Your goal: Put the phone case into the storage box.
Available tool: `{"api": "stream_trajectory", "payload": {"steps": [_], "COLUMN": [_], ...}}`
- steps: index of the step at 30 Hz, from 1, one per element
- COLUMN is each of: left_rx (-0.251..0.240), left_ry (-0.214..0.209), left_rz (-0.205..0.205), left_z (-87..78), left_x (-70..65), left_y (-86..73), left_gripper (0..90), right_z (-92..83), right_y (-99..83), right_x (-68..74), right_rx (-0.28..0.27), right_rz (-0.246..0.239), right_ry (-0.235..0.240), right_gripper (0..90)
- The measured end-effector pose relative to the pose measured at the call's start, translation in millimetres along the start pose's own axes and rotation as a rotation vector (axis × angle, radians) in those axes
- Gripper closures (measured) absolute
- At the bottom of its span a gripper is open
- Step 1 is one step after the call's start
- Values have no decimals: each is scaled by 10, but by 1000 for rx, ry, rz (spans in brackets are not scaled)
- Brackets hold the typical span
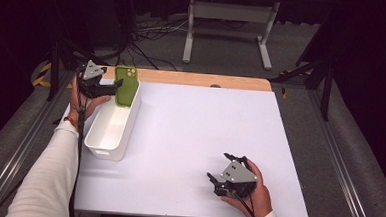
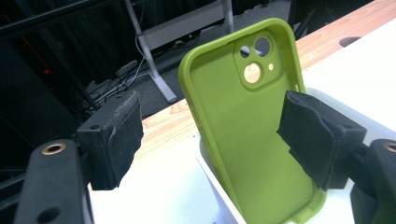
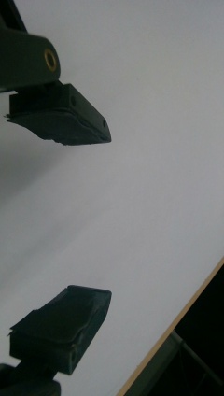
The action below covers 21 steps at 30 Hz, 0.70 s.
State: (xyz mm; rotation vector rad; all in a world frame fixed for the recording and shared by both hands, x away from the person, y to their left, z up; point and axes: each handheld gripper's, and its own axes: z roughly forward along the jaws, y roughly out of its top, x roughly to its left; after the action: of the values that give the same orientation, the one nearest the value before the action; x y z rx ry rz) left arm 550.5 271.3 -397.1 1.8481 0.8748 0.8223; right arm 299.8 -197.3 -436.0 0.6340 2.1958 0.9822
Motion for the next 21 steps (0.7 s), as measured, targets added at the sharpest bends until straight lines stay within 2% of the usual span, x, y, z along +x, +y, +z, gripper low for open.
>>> {"api": "stream_trajectory", "payload": {"steps": [5, 7, 15, 21], "left_rx": [-10, 5, -40, -70], "left_ry": [-19, -22, -50, -64], "left_rz": [-11, -10, -16, -36], "left_z": [-65, -93, -281, -407], "left_x": [-57, -99, -195, -249], "left_y": [-1, 10, 67, 41], "left_gripper": [188, 172, 156, 147], "right_z": [-35, -41, -39, -38], "right_y": [44, 50, 78, 90], "right_x": [4, 4, -23, -47], "right_rx": [-45, -53, -92, -107], "right_rz": [-8, -6, -4, 12], "right_ry": [-23, -25, -41, -44], "right_gripper": [214, 214, 214, 214]}}
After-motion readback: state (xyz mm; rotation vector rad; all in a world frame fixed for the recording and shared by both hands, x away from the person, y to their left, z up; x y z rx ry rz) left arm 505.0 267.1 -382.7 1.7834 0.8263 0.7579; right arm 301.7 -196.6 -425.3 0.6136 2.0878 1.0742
